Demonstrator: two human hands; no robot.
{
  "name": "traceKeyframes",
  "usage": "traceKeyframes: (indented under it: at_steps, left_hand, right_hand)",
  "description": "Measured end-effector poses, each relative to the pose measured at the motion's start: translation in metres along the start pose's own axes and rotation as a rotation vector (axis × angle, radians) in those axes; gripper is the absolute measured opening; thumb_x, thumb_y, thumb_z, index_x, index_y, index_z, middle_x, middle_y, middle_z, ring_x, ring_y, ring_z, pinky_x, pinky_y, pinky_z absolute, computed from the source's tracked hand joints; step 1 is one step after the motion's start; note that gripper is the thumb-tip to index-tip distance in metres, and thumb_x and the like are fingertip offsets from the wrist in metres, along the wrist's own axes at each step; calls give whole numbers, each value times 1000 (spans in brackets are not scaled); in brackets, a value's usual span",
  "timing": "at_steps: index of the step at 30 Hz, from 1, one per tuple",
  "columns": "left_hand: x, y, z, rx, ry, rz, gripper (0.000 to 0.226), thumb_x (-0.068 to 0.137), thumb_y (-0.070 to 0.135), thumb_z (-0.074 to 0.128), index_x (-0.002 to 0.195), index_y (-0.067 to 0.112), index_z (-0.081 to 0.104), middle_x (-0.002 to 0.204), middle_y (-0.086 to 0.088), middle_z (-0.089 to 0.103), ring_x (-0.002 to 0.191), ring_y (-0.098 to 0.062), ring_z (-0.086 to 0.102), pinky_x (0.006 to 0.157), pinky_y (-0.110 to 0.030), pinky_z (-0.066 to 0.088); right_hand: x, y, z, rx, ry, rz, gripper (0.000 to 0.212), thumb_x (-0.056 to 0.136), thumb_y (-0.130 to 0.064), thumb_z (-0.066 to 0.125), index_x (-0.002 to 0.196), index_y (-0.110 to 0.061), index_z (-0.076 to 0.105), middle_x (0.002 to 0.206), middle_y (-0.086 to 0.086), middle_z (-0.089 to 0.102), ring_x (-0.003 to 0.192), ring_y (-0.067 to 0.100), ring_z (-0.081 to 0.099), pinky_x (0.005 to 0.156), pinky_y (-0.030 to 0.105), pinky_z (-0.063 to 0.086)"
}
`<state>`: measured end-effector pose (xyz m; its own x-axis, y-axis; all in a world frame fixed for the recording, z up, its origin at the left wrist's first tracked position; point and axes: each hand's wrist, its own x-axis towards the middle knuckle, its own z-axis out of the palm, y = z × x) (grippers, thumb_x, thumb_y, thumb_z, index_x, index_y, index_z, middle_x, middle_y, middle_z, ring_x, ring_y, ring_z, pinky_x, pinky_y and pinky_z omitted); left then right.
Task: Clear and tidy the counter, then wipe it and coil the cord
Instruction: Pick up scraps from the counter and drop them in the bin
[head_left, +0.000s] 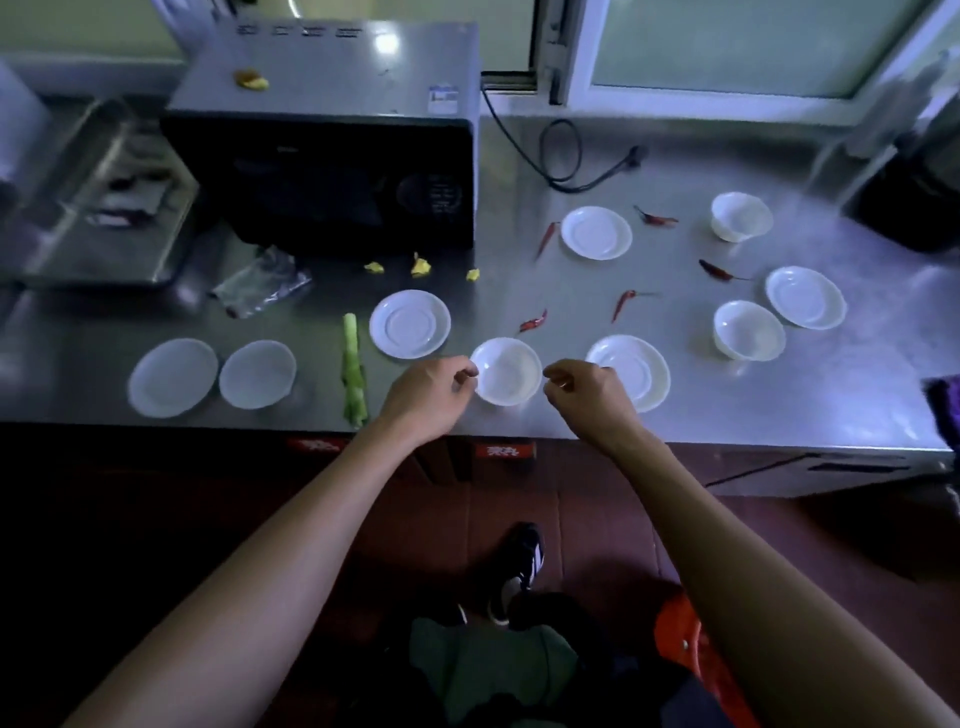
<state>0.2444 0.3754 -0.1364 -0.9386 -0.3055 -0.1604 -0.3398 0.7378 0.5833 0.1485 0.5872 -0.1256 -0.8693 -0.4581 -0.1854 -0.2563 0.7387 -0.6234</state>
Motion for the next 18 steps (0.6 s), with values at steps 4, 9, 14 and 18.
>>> traceKeyframes:
  at_steps: [4, 9, 14, 18]
  left_hand:
    - [21, -14, -14, 76, 102, -67, 12, 93, 34, 58, 99, 33, 68, 91, 18, 71, 86, -5, 67, 92, -43, 49]
    - [36, -34, -15, 55, 175, -108, 13, 91, 35, 61, 99, 31, 70, 73, 26, 58, 103, -4, 48, 89, -29, 37]
    - [57, -25, -12, 36, 160, -179, 17, 92, 35, 58, 106, 32, 69, 94, 21, 70, 90, -1, 64, 92, -29, 29]
    - [77, -23, -20, 85, 155, -204, 22, 92, 38, 56, 112, 35, 66, 104, 22, 69, 90, -4, 65, 92, -28, 26]
  right_hand:
    - [49, -13, 3, 35, -72, -45, 27, 89, -27, 61, 114, -25, 71, 109, -4, 74, 100, 20, 67, 86, 32, 53]
    - [96, -15, 4, 63, -134, -94, 29, 90, -21, 60, 118, -22, 70, 114, 0, 72, 103, 22, 66, 91, 36, 54]
    - [118, -14, 7, 95, -148, -101, 44, 91, -21, 63, 135, -24, 60, 122, 4, 69, 106, 22, 67, 97, 40, 53]
    - [135, -16, 11, 80, -167, -104, 47, 91, -21, 62, 138, -24, 58, 126, 4, 67, 105, 22, 67, 96, 39, 54]
